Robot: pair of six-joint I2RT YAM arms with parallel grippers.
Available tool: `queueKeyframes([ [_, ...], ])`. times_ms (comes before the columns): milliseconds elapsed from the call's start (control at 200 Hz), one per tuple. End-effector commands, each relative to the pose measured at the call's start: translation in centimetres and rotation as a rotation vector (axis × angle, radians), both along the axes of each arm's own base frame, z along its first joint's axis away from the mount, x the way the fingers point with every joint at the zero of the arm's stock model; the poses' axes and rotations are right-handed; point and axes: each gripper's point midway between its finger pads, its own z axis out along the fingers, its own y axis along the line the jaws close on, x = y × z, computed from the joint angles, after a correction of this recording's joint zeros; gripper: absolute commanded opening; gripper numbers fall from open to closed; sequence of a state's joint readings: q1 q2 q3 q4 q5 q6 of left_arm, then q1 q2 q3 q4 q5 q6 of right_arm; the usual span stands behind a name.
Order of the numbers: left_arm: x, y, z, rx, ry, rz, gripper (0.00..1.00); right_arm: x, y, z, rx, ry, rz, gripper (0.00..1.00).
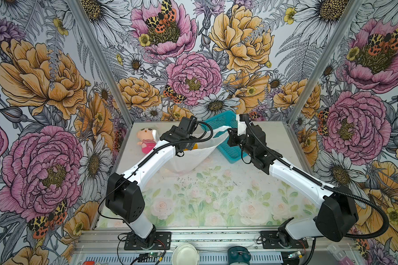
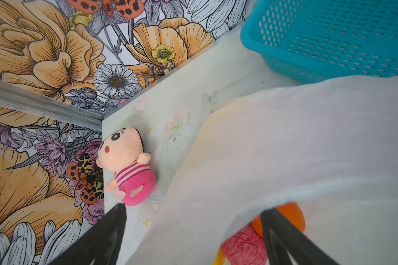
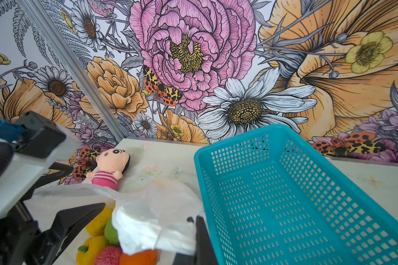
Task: Untie the knot of the plastic bag and take out the fruit
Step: Open the plastic bag at the center of the table.
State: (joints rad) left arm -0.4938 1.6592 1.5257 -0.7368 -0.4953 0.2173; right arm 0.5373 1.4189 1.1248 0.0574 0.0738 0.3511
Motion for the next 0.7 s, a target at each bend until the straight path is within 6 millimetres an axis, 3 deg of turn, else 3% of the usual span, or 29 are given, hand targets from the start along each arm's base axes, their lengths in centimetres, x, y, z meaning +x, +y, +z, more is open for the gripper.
queueKeyframes([
  [0,1.5,0.9,0.9,0.018,-0.02,0.026,0.9,-0.8,-0.1,1.4,0.037,-0.03,0.014,0.0],
  [55,2.0,0.8,0.4,0.009,0.003,0.023,0.84,-1.0,-0.1,1.2,0.04,-0.026,0.015,0.0],
  [130,2.6,0.4,0.1,-0.009,0.024,0.013,0.66,-1.1,-0.1,1.0,0.043,-0.022,0.018,0.0],
  [245,3.3,0.0,-0.3,-0.02,0.032,0.013,0.2,-1.1,-0.2,0.5,0.041,-0.017,0.015,0.0],
  [325,4.1,0.5,0.0,-0.037,0.02,0.036,0.01,-1.1,-0.1,0.3,0.043,-0.012,0.017,0.0],
  [335,4.5,0.4,-1.0,-0.028,0.04,0.039,0.0,-1.2,-0.1,0.3,0.045,-0.011,0.02,0.0],
  [540,6.3,0.9,-0.8,-0.05,0.016,0.087,0.0,-1.6,-0.2,0.3,0.063,-0.024,0.027,0.0],
  [695,6.8,1.0,0.9,-0.048,-0.025,0.092,0.0,-1.6,-0.4,0.4,0.062,-0.026,0.015,0.13],
])
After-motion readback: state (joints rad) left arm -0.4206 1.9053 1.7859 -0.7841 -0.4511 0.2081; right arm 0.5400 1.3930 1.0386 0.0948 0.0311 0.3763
